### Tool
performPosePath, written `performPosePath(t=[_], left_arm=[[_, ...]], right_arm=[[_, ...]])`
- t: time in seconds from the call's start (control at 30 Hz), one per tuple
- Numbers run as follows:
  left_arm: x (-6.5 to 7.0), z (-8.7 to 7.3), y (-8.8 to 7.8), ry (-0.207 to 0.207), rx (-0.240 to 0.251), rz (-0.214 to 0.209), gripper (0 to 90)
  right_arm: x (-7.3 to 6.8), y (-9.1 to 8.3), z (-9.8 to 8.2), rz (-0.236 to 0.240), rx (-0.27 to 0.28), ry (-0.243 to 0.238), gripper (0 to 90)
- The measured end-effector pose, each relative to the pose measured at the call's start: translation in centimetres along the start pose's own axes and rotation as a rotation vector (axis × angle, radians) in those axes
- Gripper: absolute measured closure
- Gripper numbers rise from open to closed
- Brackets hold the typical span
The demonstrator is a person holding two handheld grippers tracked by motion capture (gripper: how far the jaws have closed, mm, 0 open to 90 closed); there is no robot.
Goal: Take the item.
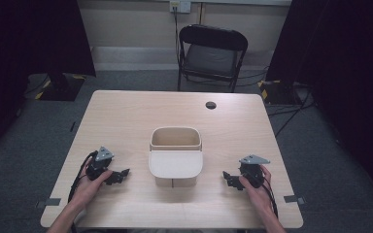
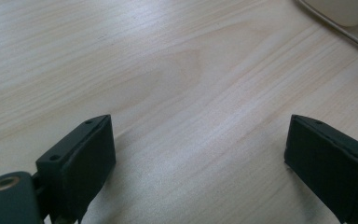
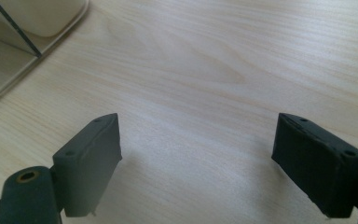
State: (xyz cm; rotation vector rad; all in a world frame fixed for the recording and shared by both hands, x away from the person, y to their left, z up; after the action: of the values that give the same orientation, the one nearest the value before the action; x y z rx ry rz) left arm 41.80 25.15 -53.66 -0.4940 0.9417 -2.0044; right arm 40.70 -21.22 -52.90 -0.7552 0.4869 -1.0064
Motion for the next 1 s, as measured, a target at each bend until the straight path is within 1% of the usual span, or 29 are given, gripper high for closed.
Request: performPosePath(t=[0.03,0.07,0.1,0.13,0.17,0.27,0.33,0.4,0.57,0.6,0.7,0.8,0.87,0.97,1.0], left_arm=[[0.0,0.0,0.0,0.0,0.0,-0.001,8.1],[0.0,0.0,0.0,-0.001,-0.001,0.0,8.1],[0.0,0.0,0.0,-0.001,-0.001,0.0,8.1],[0.0,0.0,0.0,0.002,-0.002,0.0,8.1],[0.0,0.0,0.0,0.003,-0.003,0.0,8.1],[0.0,0.0,0.0,0.004,0.001,0.001,8.1],[0.0,0.0,0.0,0.002,-0.001,0.0,8.1],[0.0,0.0,0.0,0.001,-0.001,0.0,8.1],[0.0,0.0,0.0,0.0,0.0,0.0,8.1],[0.0,0.0,0.0,-0.001,0.0,0.0,8.1],[0.0,0.0,0.0,0.001,-0.001,0.0,8.1],[0.0,0.0,0.0,-0.001,0.0,0.0,8.1],[0.0,0.0,0.0,0.001,-0.001,0.001,8.1],[0.0,0.0,0.0,0.0,0.0,0.0,8.1],[0.0,0.0,0.0,0.0,-0.002,0.001,8.1]], right_arm=[[-0.1,-0.2,0.1,0.019,0.004,0.007,14.9],[-0.2,-0.3,0.1,0.03,0.003,0.015,15.0],[-0.2,-0.3,0.1,0.03,0.003,0.015,15.0],[-0.3,-0.4,0.2,0.046,0.007,0.026,15.1],[-0.5,-0.6,0.3,0.059,0.021,0.02,15.0],[-0.9,-0.9,0.6,0.078,0.035,0.013,15.0],[-1.0,-1.0,0.6,0.083,0.033,0.011,15.1],[-1.6,-1.4,1.0,0.105,0.049,-0.003,15.0],[-2.2,-1.8,1.4,0.124,0.065,-0.009,15.0],[-2.5,-2.1,1.5,0.138,0.077,-0.012,14.8],[-3.1,-2.4,1.7,0.157,0.089,-0.023,14.7],[-3.5,-2.5,1.9,0.165,0.099,-0.031,14.7],[-4.0,-2.7,2.1,0.179,0.105,-0.039,14.7],[-4.1,-2.9,2.3,0.184,0.111,-0.039,14.7],[-4.3,-3.1,2.5,0.192,0.122,-0.047,14.7]])
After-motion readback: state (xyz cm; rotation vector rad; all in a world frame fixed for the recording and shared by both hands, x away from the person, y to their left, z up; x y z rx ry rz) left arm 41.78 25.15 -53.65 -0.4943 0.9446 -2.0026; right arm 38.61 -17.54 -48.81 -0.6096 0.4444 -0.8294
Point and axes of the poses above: each handheld gripper's, and its own axes: y roughly forward along the jaws, z roughly out of its top, x roughly to its right, the point moved 5 cm from there along y, roughly forward along the jaws, and after that the axes turned 7 degrees about -x, right-handed, at the moved point
